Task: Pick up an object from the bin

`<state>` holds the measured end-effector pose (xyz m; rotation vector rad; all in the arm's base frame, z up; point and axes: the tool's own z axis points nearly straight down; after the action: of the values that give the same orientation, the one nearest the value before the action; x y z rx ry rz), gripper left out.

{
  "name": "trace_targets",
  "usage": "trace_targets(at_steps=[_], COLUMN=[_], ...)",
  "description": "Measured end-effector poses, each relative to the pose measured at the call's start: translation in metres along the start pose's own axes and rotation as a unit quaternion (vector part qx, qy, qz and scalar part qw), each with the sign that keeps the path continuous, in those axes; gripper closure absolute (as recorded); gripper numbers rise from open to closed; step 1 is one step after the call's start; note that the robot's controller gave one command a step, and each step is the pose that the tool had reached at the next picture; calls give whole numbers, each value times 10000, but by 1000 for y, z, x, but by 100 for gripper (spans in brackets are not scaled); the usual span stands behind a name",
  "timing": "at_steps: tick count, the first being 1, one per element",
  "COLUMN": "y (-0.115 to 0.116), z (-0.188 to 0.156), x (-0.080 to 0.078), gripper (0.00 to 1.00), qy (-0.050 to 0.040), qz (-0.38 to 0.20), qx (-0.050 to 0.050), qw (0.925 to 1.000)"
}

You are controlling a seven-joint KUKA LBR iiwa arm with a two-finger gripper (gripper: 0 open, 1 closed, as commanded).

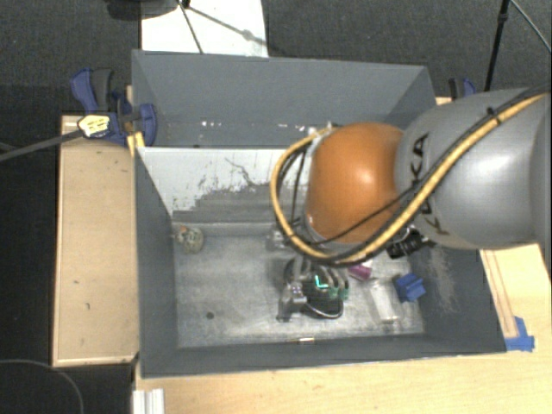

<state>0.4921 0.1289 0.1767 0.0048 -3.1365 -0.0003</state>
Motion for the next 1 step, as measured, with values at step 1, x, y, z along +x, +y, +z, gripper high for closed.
trace_targets(at_steps=[1], y=[-93], z=[109], x=[-32], gripper=[0], qy=[-23], qz=[657], qx=[-2], qw=[9978])
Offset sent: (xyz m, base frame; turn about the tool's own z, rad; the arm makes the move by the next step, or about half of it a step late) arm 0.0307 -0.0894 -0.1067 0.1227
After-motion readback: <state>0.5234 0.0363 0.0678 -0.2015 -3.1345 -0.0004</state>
